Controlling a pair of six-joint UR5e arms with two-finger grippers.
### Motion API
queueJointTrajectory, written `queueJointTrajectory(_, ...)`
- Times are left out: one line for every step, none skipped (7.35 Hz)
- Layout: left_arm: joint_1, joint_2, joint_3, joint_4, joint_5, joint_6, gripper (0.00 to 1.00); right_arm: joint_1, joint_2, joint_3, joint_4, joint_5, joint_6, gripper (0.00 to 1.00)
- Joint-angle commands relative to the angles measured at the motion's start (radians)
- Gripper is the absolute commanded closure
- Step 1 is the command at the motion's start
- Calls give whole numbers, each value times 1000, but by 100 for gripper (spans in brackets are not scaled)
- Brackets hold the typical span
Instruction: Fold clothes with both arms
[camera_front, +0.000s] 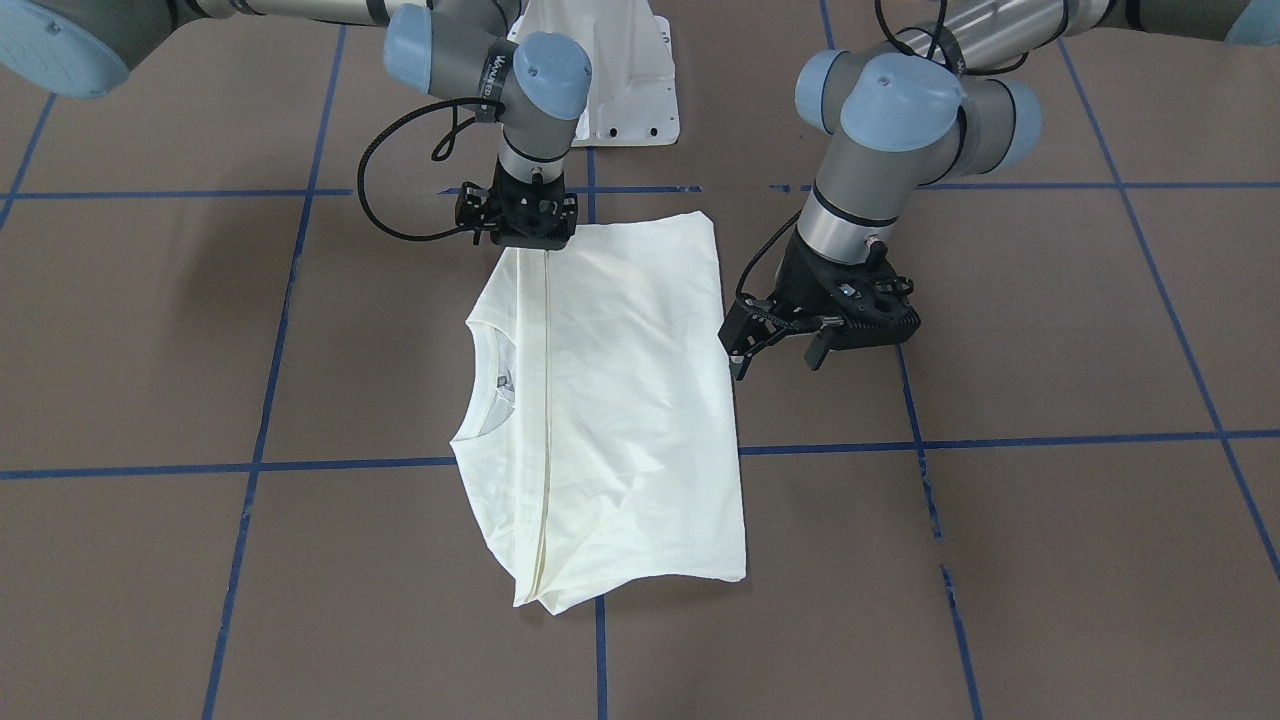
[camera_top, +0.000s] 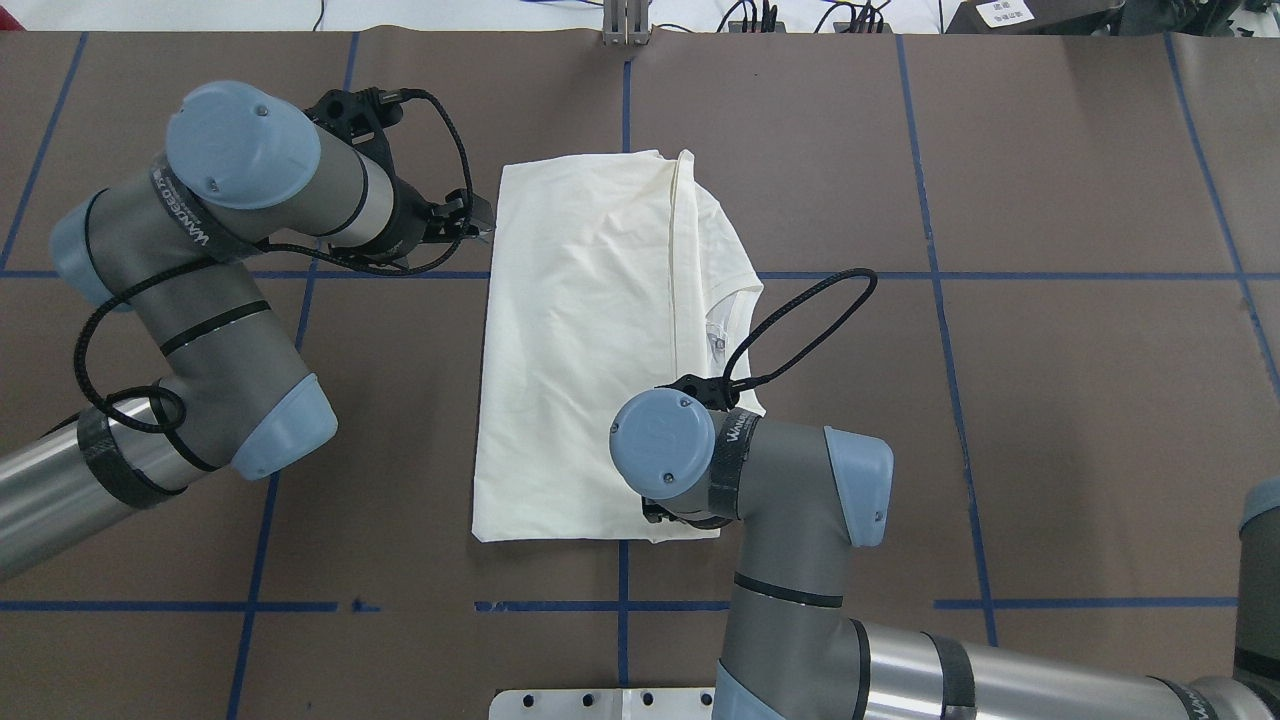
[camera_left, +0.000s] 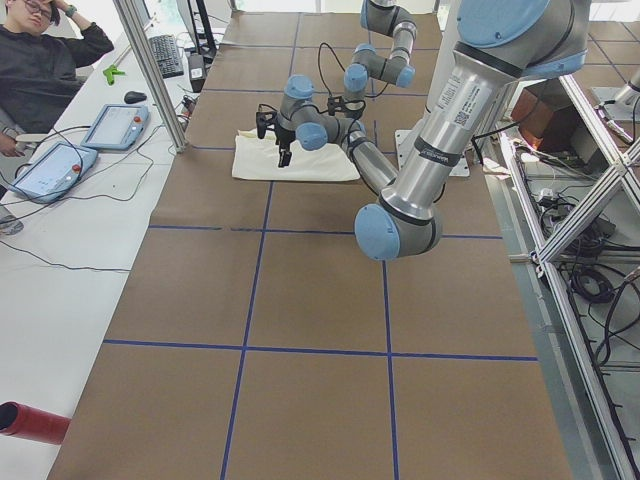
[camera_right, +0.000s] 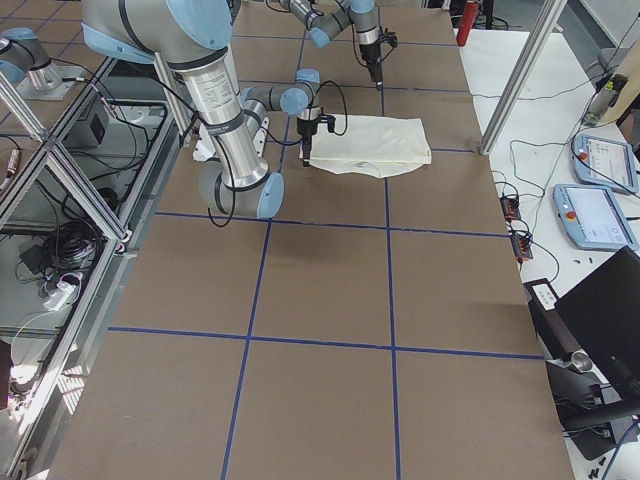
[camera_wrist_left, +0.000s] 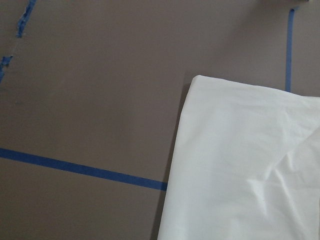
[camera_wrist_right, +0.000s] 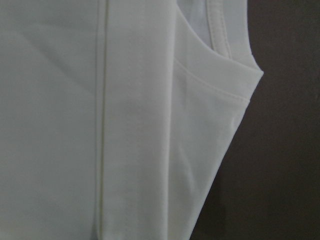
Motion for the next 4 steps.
queueJointTrajectory(9,-1,1,-3,0,-4,0,22,-3,6,-38,-1,-11,0)
queueJointTrajectory(13,0,1,-3,0,-4,0,33,-4,7,-42,-1,-11,0)
queueJointTrajectory(14,0,4,-6,0,-4,0,37,-13,7,-41,-1,-12,0)
queueJointTrajectory(18,0,9,-6,1,-4,0,41,-16,6,-41,-4,-11,0)
